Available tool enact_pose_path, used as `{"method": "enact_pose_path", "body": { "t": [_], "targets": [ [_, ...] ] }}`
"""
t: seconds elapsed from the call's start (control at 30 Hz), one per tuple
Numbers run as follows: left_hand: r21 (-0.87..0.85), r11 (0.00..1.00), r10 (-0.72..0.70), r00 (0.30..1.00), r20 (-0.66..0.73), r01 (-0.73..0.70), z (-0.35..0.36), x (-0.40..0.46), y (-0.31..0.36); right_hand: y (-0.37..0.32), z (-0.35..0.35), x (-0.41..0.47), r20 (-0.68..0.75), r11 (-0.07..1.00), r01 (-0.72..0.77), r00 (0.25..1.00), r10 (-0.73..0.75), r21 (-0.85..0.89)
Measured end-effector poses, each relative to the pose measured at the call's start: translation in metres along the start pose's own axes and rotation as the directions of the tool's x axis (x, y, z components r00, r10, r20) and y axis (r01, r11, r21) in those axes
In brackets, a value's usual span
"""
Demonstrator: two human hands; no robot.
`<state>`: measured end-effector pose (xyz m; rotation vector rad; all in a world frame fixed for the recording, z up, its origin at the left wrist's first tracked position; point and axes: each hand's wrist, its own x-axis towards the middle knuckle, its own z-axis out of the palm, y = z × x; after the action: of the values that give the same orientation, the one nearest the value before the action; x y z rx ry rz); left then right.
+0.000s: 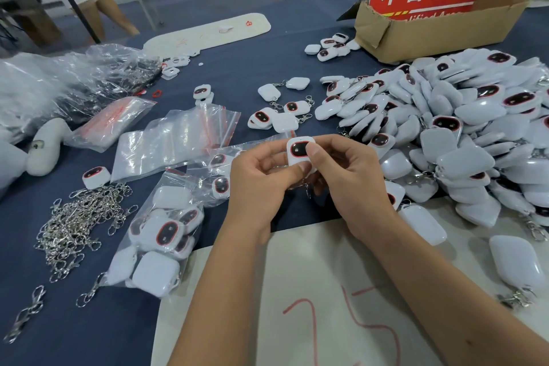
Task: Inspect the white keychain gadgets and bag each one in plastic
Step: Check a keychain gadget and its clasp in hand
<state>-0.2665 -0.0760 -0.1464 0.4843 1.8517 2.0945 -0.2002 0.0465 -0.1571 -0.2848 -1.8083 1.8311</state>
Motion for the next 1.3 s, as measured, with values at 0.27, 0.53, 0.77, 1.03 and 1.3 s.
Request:
{"method": "enact_pose_path", "body": {
  "t": [0.27,0.53,0.77,1.03,1.3],
  "targets": [
    [-0.004,1.0,0.022,0.999,-0.048,-0.022,0.001,-0.001,0.0,0.001,0.0,0.0,0.016,1.0,0.009,1.0,-0.009,-0.004],
    [0.138,0.946,0.32,0.919,-0.231,-0.295,0.008,0.002,0.0,0.003,0.002,0.005,0.153,0.985,-0.167,0.975,0.159,0.04],
    [0.617,0.745,0.413,0.902,-0.126,-0.255,0.012,0.0,-0.008,0.003,-0.004,0.006,0.033,0.991,-0.074,0.997,0.07,0.114],
    [0.907,0.372,0.308,0.948,0.081,-0.198,0.013,-0.004,-0.021,0.013,-0.005,0.008,-0.321,0.995,-0.076,0.942,0.094,0.066],
    [0.875,0.479,0.25,0.945,-0.21,0.067,0.013,-0.003,-0.008,0.018,-0.006,0.01,-0.303,0.987,-0.1,0.951,0.057,-0.129]
  ]
}}
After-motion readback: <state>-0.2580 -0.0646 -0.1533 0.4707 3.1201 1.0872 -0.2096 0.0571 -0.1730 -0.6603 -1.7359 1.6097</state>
